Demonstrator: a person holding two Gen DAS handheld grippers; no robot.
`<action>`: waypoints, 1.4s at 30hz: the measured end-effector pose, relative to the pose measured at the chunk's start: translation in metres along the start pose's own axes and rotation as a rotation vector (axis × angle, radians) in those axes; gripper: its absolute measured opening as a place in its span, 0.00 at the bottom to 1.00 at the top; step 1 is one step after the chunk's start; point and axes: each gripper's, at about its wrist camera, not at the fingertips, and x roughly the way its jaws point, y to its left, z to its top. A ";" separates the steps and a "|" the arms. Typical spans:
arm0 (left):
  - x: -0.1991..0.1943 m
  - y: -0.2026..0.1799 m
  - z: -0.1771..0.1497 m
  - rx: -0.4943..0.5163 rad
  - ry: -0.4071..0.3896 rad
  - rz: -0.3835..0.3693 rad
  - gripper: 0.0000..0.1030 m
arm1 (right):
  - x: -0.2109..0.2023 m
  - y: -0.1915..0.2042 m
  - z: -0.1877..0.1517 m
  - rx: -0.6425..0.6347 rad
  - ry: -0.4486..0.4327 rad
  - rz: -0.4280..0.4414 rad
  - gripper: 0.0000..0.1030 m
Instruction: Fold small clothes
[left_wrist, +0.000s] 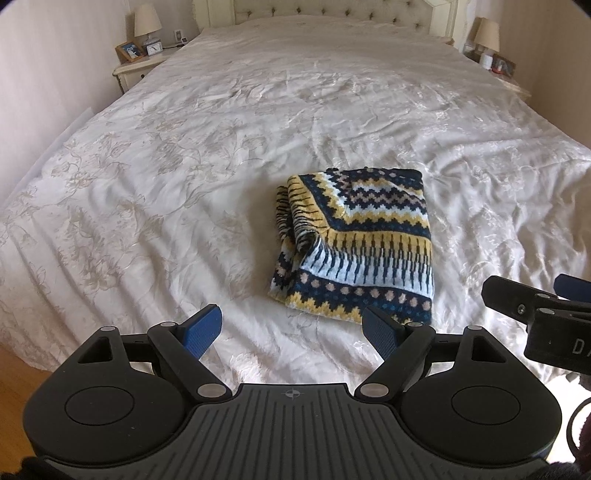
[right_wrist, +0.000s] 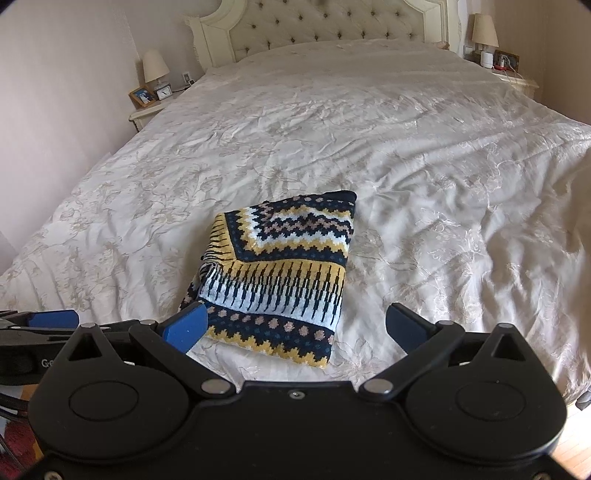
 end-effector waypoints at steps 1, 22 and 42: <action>0.000 0.000 0.000 0.002 0.000 0.000 0.81 | 0.000 0.000 0.000 0.000 0.000 0.000 0.99; 0.000 0.000 0.000 0.026 0.006 0.004 0.81 | 0.000 0.002 0.000 0.000 -0.002 0.009 0.99; 0.004 -0.003 0.002 0.030 0.015 0.003 0.81 | 0.001 0.001 0.001 0.003 -0.001 0.015 0.99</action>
